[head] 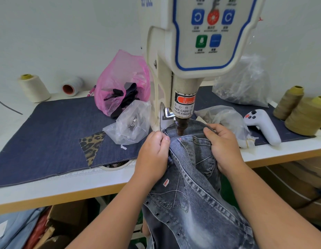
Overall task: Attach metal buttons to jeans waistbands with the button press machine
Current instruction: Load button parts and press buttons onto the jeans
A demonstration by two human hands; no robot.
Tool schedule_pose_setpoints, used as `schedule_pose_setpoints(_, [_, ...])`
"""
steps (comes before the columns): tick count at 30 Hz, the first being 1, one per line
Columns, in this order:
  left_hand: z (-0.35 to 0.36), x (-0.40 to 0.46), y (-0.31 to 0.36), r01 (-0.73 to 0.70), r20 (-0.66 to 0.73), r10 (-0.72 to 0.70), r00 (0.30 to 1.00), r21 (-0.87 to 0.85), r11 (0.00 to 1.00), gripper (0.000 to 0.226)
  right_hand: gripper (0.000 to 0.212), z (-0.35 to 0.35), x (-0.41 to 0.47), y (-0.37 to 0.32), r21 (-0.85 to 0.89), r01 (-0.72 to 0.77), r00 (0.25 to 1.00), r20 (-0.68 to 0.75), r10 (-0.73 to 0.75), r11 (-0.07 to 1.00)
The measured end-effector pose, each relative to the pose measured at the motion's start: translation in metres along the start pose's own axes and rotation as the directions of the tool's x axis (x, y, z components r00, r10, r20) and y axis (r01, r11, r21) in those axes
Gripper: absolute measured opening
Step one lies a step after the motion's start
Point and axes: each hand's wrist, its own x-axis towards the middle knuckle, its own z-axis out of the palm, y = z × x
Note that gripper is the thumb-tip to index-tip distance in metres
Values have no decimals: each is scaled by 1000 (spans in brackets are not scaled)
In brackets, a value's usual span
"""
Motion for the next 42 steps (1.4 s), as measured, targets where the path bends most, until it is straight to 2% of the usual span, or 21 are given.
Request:
schedule_pose_setpoints(11, [-1,1,0,26,11,-26,1000,-30,999,34,30,0,0,0,-15,-2,1000,-14,2,1000])
schedule_pose_setpoints(18, [-1,1,-1,21,13,-20,1000,-31,999,34,19,-1,1,1,-18,-20,999,-25,20,1000])
schedule_pose_setpoints(23, [-1,1,-1,36,14,-35,999,-34,999,34,27,0,0,0,-5,-10,1000,-20,10,1000])
schedule_pose_setpoints(27, [-1,1,1,40,10,-40,999,-43,998,36,20,0,0,-1,2,-23,1000,-18,24,1000])
schedule_pose_setpoints(42, [-1,-1,2,42,7,-42,999,-26,999,33,17,0,-2,-3,0,-27,999,-44,27,1000])
